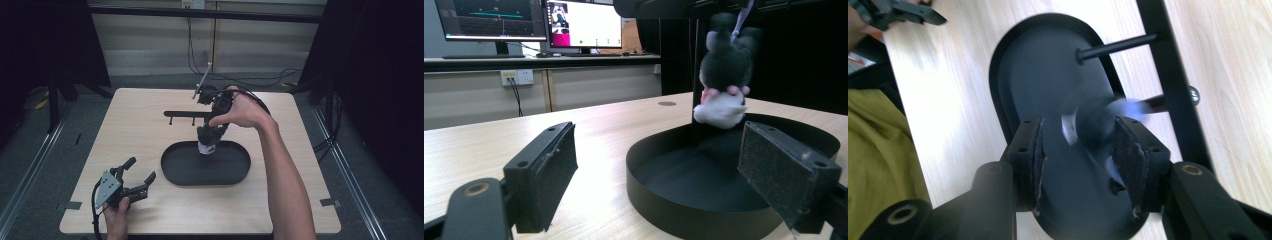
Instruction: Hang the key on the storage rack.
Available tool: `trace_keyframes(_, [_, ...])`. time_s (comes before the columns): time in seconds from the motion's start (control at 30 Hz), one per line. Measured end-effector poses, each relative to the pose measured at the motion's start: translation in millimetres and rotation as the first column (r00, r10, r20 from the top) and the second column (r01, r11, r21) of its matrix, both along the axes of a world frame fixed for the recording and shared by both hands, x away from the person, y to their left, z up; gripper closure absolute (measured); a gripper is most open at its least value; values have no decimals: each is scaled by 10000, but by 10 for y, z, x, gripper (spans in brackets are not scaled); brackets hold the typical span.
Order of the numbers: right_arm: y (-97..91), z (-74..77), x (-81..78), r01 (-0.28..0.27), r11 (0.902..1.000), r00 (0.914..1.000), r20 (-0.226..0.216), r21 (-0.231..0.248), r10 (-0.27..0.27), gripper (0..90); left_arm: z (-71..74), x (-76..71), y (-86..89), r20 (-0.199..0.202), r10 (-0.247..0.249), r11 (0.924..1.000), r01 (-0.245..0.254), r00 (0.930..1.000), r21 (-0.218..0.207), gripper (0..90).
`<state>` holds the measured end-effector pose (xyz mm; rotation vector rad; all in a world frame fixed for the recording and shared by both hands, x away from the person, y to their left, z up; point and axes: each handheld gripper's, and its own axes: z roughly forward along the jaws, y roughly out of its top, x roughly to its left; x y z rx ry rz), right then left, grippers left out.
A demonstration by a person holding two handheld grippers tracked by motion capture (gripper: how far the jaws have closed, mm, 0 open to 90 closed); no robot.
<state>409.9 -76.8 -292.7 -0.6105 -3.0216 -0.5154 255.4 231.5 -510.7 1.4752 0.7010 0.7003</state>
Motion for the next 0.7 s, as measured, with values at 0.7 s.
trace_keyframes(0.7, [-271, -201, -548, 689, 9872, 9945, 689, 1437, -794, 486, 0, 2, -4, -47, -27, 9999, 27, 10000, -100, 154])
